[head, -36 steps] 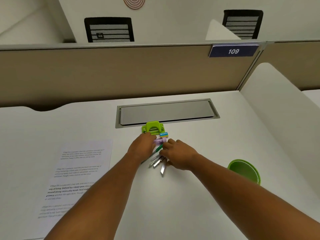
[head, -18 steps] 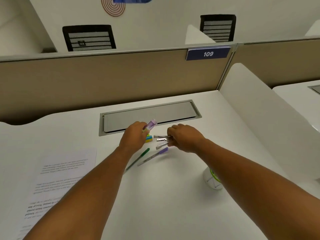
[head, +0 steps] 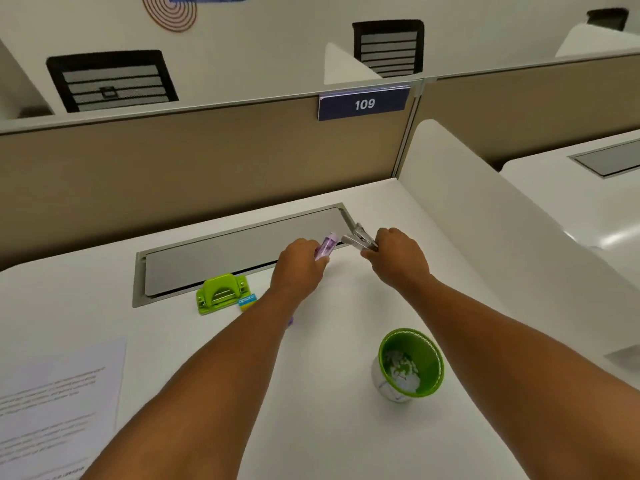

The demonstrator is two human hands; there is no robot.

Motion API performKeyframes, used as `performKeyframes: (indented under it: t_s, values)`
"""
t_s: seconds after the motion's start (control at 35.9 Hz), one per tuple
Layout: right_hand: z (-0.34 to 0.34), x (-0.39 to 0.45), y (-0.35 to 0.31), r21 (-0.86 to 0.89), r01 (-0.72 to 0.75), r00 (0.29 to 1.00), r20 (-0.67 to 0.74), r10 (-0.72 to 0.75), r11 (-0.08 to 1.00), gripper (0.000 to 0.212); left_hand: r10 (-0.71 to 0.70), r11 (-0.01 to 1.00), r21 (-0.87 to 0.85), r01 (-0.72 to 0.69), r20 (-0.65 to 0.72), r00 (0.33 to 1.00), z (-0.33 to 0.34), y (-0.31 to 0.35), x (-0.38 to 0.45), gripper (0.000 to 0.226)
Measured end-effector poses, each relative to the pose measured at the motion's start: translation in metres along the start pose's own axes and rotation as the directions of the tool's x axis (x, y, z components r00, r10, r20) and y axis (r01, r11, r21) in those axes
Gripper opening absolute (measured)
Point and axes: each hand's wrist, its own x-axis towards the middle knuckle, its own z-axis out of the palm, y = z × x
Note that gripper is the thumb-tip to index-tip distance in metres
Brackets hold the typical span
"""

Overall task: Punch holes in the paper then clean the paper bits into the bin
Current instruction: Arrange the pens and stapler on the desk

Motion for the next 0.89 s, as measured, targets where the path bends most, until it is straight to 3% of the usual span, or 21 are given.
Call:
performKeyframes:
  t_s: [0.28,0.47,0.72,0.89]
  values:
    - [0.021,0.016,0.03,-0.059,-0.231,0.973,-0.007,0.231,0.971,0.033,-0.091,0.996,0.028,0.089,0.062,0.994,0.055,0.031,0.026,0.023]
    - [0.038,0.02,0.036,-0.107,-0.254,0.967,-0.01,0.254,0.961,0.032,-0.106,0.989,0.106,0.1,0.052,0.993,0.072,0.035,0.032,0.027]
    - [0.043,0.02,0.036,-0.071,-0.294,0.955,0.016,0.296,0.953,0.055,-0.094,0.993,0.077,0.092,0.032,0.995,0.072,0.036,0.03,0.045]
    - [0.032,0.013,0.021,-0.025,-0.268,0.962,-0.065,0.266,0.963,0.058,-0.103,0.993,0.057,0.103,0.001,0.995,0.059,0.023,0.019,0.044]
